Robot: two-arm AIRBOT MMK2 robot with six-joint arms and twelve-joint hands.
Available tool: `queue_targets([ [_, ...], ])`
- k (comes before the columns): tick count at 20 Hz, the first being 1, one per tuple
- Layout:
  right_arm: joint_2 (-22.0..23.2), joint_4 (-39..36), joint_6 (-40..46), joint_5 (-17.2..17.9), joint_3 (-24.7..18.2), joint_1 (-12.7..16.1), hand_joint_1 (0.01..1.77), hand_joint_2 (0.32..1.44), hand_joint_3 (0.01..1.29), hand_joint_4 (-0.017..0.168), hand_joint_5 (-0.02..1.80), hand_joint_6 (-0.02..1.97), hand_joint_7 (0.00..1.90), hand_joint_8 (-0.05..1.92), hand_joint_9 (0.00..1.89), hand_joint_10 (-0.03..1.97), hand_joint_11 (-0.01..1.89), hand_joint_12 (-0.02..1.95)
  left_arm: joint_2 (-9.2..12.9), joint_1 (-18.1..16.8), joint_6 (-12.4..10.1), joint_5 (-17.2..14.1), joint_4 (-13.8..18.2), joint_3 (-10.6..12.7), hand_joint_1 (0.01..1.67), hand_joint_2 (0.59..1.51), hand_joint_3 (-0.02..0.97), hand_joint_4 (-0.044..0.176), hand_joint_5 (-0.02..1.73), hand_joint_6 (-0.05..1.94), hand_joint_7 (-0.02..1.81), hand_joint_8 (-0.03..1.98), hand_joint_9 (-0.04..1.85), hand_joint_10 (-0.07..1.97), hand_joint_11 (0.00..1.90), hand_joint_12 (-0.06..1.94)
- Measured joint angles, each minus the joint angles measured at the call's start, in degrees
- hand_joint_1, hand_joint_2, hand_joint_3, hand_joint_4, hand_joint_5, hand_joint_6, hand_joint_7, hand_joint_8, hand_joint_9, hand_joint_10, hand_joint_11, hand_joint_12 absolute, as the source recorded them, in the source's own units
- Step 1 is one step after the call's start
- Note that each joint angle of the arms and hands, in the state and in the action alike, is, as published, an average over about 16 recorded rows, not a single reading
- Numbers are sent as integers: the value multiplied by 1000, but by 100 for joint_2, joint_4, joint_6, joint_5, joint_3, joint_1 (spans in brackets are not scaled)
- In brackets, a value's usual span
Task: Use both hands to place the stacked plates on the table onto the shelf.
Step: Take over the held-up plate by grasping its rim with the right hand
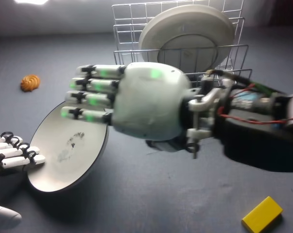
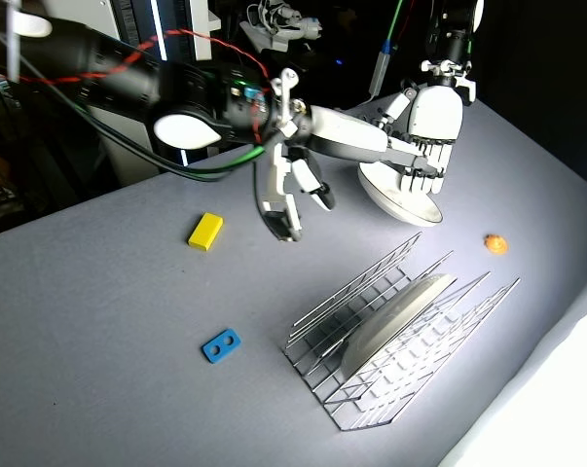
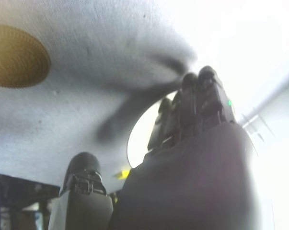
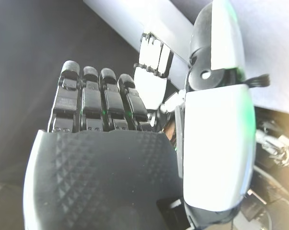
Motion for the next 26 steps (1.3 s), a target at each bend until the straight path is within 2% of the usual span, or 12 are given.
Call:
queue_targets([
  [9, -1321, 29, -99, -5, 1146, -120, 1148, 889, 15, 4, 44, 20, 48, 16, 43, 3, 17, 211, 2, 31, -4, -8, -63, -11, 17, 1158, 5, -5, 36, -15, -10, -19, 59, 27, 20, 9],
  [14, -1796, 74, -102, 28, 1620, -172, 1165, 927, 15, 4, 136, 20, 136, 16, 124, 13, 17, 464, 1, 45, -4, -13, -101, -11, 17, 1155, 5, -5, 37, -15, -10, -19, 58, 27, 21, 9],
  [20, -2075, 127, -98, 109, 1915, -196, 1182, 989, 15, 3, 384, 41, 410, 24, 399, 64, 133, 877, 1, 62, -5, -22, -150, -10, 18, 1152, 5, -6, 33, -14, -10, -19, 56, 26, 21, 9],
  [26, -2188, 139, -101, 255, 2002, -197, 1167, 1025, 15, -1, 635, 254, 722, 236, 789, 154, 408, 1229, 1, 33, -8, -59, -203, 38, 18, 1151, 5, -7, 25, -15, -2, -20, 49, 21, 21, 9],
])
